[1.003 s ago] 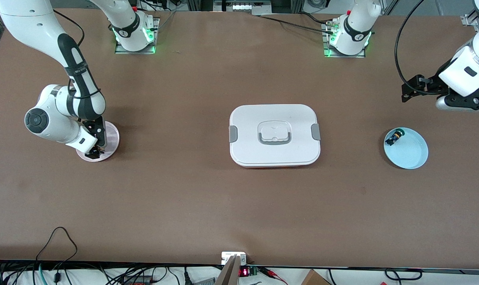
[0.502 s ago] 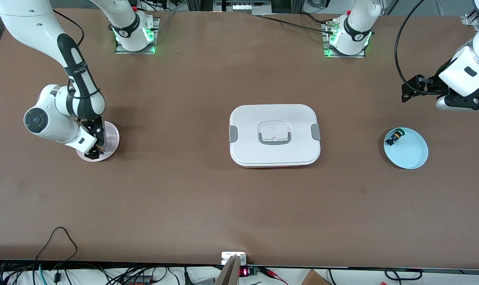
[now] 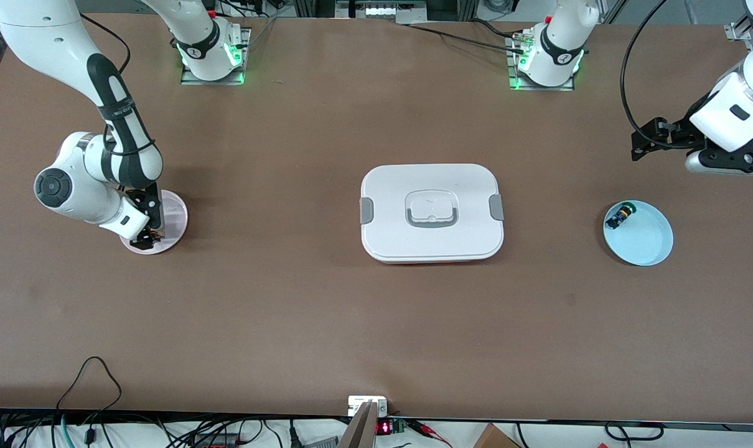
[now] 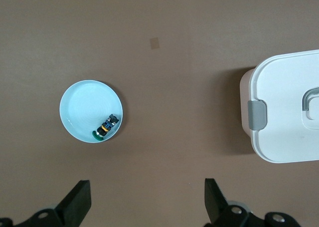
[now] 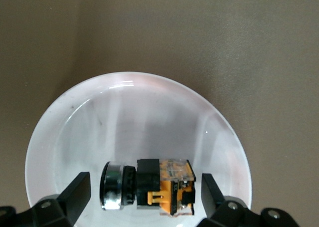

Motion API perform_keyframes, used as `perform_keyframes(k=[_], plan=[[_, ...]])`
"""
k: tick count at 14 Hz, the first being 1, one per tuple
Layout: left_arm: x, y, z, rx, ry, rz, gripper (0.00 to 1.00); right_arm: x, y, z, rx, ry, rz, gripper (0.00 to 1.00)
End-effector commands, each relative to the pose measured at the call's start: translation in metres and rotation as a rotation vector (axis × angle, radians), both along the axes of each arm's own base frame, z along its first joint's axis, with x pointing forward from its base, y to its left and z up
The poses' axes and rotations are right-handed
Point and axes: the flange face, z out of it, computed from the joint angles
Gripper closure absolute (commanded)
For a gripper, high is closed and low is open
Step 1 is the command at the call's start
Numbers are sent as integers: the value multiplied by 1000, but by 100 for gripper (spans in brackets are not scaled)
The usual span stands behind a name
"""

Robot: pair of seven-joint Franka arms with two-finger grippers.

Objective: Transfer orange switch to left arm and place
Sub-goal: 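Close the right gripper on the orange switch, then lift the orange switch with the right gripper over the white box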

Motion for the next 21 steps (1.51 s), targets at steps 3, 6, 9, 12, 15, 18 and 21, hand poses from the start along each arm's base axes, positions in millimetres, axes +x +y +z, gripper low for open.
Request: perform_keyframes(k=[3,6,9,12,15,18,21], plan=[[-4,-1,7,16,-3,3,0,-3,-4,-1,20,-14,2,57],[-4,-2,7,17,-3,2,0,-2,-4,0,27,-18,-2,95],[-4,-1,7,16,-1,3,0,4,6,6,31,-24,15,100],[-4,-1,7,17,-1,3,0,11,16,15,40,-6,20,100],[-4,-1,7,17,-1,3,0,24,48,42,139,77,-2,100],[-4,-1,7,16,-3,3,0,42,91,82,254,157,1,100],[-4,-1,7,17,-1,3,0,47,134,107,435,228,-53,100]])
